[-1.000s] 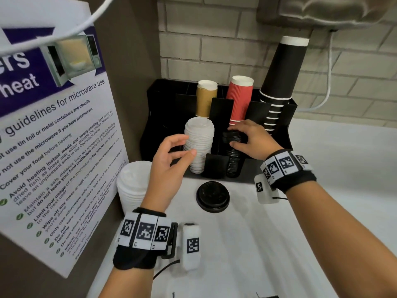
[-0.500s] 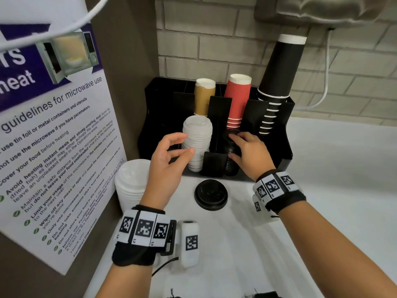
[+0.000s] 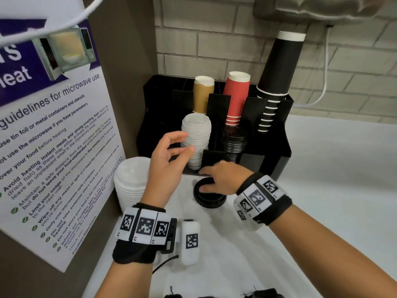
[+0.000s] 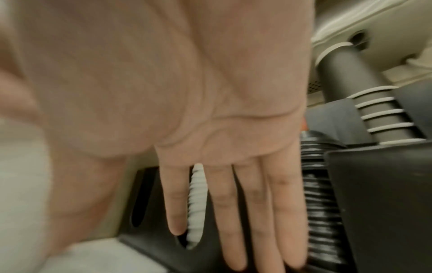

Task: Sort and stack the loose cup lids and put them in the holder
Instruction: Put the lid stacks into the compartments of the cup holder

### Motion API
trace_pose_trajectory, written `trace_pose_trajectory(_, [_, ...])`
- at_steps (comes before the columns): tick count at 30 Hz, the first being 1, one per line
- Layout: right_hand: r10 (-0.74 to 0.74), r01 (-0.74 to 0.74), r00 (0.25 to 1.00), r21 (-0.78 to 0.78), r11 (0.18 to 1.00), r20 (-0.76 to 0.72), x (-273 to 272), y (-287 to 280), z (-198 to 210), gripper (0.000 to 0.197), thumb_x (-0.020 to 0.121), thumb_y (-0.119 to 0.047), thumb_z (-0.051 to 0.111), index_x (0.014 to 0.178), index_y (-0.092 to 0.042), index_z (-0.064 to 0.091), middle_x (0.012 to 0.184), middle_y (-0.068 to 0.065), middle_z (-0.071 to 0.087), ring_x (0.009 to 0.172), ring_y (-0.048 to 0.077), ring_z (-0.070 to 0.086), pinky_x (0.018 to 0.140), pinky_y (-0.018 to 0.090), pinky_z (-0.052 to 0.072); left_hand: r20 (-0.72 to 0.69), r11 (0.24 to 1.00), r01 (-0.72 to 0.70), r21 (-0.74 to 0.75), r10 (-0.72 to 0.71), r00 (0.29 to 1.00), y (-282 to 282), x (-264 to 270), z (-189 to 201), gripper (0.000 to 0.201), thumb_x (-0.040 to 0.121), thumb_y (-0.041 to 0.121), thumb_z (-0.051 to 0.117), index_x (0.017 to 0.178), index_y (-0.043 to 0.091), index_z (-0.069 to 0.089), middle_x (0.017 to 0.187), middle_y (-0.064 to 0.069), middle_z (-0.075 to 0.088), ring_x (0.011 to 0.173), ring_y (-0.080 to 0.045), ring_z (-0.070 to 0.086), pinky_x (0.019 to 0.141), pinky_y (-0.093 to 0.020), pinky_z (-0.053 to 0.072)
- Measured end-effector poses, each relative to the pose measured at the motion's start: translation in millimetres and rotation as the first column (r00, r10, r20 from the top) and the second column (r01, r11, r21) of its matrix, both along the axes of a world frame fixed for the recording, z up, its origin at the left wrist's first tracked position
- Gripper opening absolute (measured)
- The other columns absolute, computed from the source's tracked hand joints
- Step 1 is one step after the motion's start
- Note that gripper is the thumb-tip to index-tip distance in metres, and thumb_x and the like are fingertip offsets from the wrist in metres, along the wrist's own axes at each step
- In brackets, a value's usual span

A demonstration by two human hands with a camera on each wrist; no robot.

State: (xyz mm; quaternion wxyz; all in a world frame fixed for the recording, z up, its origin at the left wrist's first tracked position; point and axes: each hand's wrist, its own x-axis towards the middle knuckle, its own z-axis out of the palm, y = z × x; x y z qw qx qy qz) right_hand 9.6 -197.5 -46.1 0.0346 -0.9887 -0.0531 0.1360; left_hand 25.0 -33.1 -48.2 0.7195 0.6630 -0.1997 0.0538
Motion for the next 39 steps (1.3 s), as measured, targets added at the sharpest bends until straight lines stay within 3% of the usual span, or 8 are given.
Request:
trace_pose_trajectory(4, [-0.045, 0.01, 0.978, -0.168, 0.986, -0.205, 6.5, 15.2, -17.0, 0.089, 0.075, -0.069, 0.061, 0.148, -0.031, 0.027, 0.133, 0.011, 0.048, 0.117, 0.032, 0.052, 0.09, 0.039, 0.05, -0.008, 1.0, 0.025, 0.001, -0.025, 1.0, -1.5, 0.2, -1.3, 0.026, 0.091, 0.013, 0.065, 0.106, 0.033, 0.062, 0.113, 0.011, 0.061, 0.091, -0.002, 0.064, 0.088, -0.031, 0.053])
trace_pose_trajectory(9, [-0.076, 0.033, 0.959, -0.159, 0.987, -0.275, 11.8, 18.8, -26.0, 0.088, 0.074, -0.058, 0.07, 0.145, -0.029, 0.026, 0.132, 0.015, 0.04, 0.111, 0.034, 0.053, 0.086, 0.043, 0.052, -0.025, 0.998, 0.057, 0.033, -0.056, 0.998, -2.8, 0.3, -2.9, 0.025, 0.09, 0.013, 0.065, 0.106, 0.032, 0.062, 0.114, 0.005, 0.06, 0.09, -0.004, 0.063, 0.089, -0.032, 0.053])
trace_pose_trajectory(14, [-0.097, 0.143, 0.967, 0.185, 0.972, -0.237, 4.8, -8.1, -4.0, 0.073, 0.068, -0.046, 0.076, 0.128, -0.04, 0.035, 0.118, 0.005, 0.047, 0.093, 0.021, 0.055, 0.073, 0.033, 0.054, -0.018, 0.997, 0.074, 0.035, -0.074, 0.997, -2.7, 0.3, -3.6, 0.02, 0.091, 0.018, 0.065, 0.106, 0.03, 0.062, 0.113, 0.003, 0.061, 0.092, -0.006, 0.063, 0.09, -0.034, 0.052])
trace_pose_trajectory(18, [-0.114, 0.163, 0.986, 0.775, 0.611, -0.118, -21.6, -27.9, 18.4, 0.06, 0.066, -0.027, 0.078, 0.111, -0.046, 0.044, 0.104, 0.001, 0.057, 0.076, 0.011, 0.063, 0.067, 0.033, 0.059, -0.05, 0.987, 0.143, 0.076, -0.139, 0.989, -3.6, -2.7, -2.9, 0.033, 0.079, 0.044, 0.064, 0.111, 0.034, 0.06, 0.118, 0.01, 0.06, 0.103, -0.009, 0.062, 0.089, -0.032, 0.052])
trace_pose_trajectory(21, [-0.13, 0.105, 0.99, 0.926, 0.363, -0.062, -40.9, -28.1, 23.9, 0.061, 0.069, -0.016, 0.073, 0.115, -0.044, 0.045, 0.112, 0.012, 0.053, 0.084, 0.025, 0.065, 0.075, 0.047, 0.059, -0.105, 0.938, 0.328, 0.11, -0.317, 0.942, -3.3, -6.1, -5.7, 0.066, 0.06, 0.05, 0.075, 0.121, 0.048, 0.052, 0.135, 0.014, 0.049, 0.116, -0.008, 0.056, 0.091, -0.028, 0.051])
trace_pose_trajectory(24, [-0.135, 0.032, 0.991, 0.974, 0.224, -0.002, -50.6, -23.0, 24.6, 0.062, 0.07, -0.015, 0.072, 0.119, -0.041, 0.044, 0.12, 0.017, 0.052, 0.09, 0.025, 0.067, 0.071, 0.036, 0.057, -0.13, 0.869, 0.469, 0.157, -0.452, 0.882, -3.2, -9.8, -5.8, 0.093, 0.054, 0.041, 0.084, 0.135, 0.054, 0.04, 0.144, 0.017, 0.04, 0.126, -0.009, 0.052, 0.099, -0.038, 0.051])
trace_pose_trajectory(30, [-0.128, -0.004, 0.992, 0.994, 0.113, 0.019, -52.2, -17.9, 21.7, 0.068, 0.067, -0.018, 0.078, 0.124, -0.041, 0.049, 0.118, 0.007, 0.059, 0.099, 0.024, 0.066, 0.074, 0.032, 0.054, -0.1, 0.842, 0.538, 0.039, -0.532, 0.841, -5.0, -12.3, -4.4, 0.101, 0.062, 0.007, 0.086, 0.143, 0.041, 0.038, 0.144, 0.003, 0.045, 0.123, -0.017, 0.058, 0.086, -0.038, 0.057])
trace_pose_trajectory(39, [-0.19, -0.042, 0.98, 0.995, 0.087, 0.058, -52.8, -17.1, 22.6, 0.067, 0.072, -0.009, 0.076, 0.131, -0.032, 0.052, 0.117, 0.007, 0.062, 0.104, 0.024, 0.065, 0.077, 0.031, 0.054, -0.083, 0.874, 0.485, 0.009, -0.483, 0.872, -6.2, -10.6, -4.2, 0.1, 0.058, 0.005, 0.088, 0.141, 0.034, 0.04, 0.141, 0.002, 0.047, 0.122, -0.017, 0.058, 0.089, -0.033, 0.055])
